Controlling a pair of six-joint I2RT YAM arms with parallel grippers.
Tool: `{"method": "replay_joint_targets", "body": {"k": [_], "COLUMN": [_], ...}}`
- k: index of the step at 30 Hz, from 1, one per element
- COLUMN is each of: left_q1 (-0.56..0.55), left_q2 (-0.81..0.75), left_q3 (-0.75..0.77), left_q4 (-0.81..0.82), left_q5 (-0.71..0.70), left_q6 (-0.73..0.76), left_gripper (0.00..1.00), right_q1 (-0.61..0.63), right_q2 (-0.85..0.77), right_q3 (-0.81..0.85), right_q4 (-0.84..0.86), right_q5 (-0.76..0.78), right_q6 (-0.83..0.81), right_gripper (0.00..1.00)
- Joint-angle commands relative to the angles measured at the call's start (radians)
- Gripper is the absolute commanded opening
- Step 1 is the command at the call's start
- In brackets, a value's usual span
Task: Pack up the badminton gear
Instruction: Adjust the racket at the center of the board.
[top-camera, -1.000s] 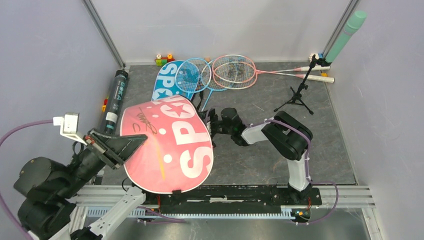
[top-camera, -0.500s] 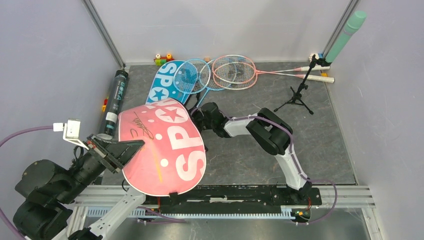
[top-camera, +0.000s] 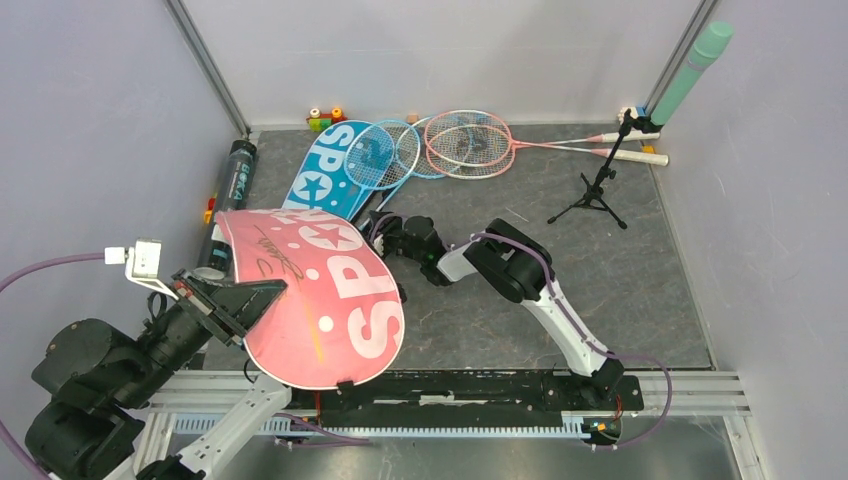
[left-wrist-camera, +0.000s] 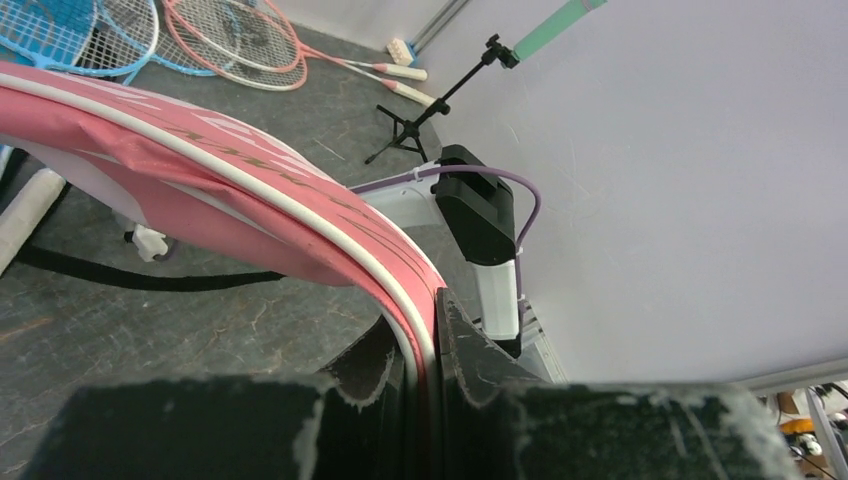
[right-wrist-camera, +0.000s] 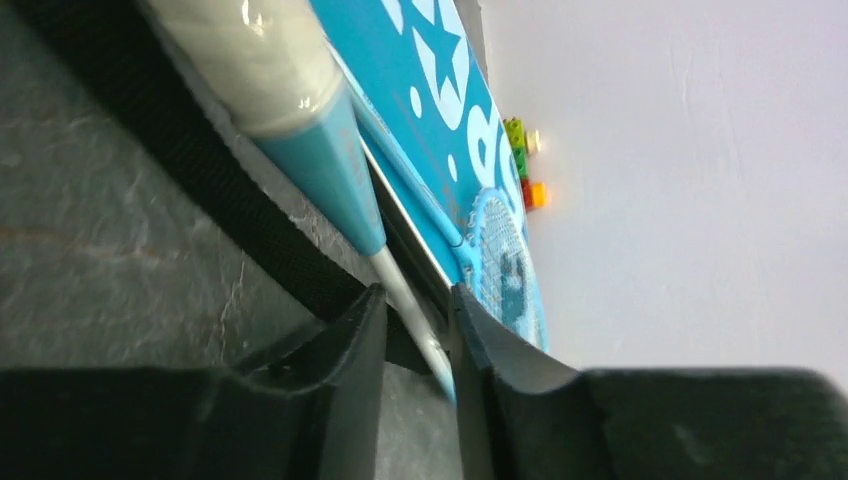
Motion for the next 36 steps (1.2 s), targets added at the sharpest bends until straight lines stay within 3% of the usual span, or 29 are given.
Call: {"method": "replay_joint_targets", "body": {"k": [1,6,9,15,22,27,30,33,36], "left_q1": [0.003,0.003,0.003,0.003,0.003,0.018,0.020,0.020,0.020], "left_q2": [-0.003,-0.022,-0.020,-0.029,-0.032,0.036,0.072,0.075,0.082], "left_q3": [0.042,-0.003,-0.022,-0.010,0.088,0.322,0.460,0.520,0.568], "left_q4": [0.051,0.026,0.026,0.056,0.158,0.065,-0.045,-0.111,-0.156], "left_q5": [-0.043,-0.107,-0.066,-0.028,0.034,-0.060,-0.204,-0.312,-0.344], "left_q6": [0.065,0.064,0.062,0.066,0.057,0.111,0.149,0.168,0.181], "left_gripper": [0.02,0.02,0.02,0.02,0.02,0.02,0.02,0.02,0.02], "right_q1": [-0.002,-0.004,-0.012,-0.065,-0.107,-0.102,-0.093,-0.079,-0.036], "right_q2": [0.047,-0.068,-0.139,-0.140,-0.153,-0.238,-0.281,-0.324,-0.331], "right_q3": [0.079,-0.008,-0.058,0.023,0.011,-0.131,-0.196,-0.287,-0.306], "right_q4": [0.258,0.271,0.292,0.258,0.177,0.225,0.232,0.215,0.177], "right_q5": [0.096,0.119,0.185,0.381,0.393,0.254,0.183,-0.046,-0.049], "right_q6": [0.173,0.208,0.182,0.212,0.369,0.441,0.482,0.361,0.294], "right_gripper": [0.27,0.12,0.03,0.03,0.06,0.26,0.42,0.64,0.73]}}
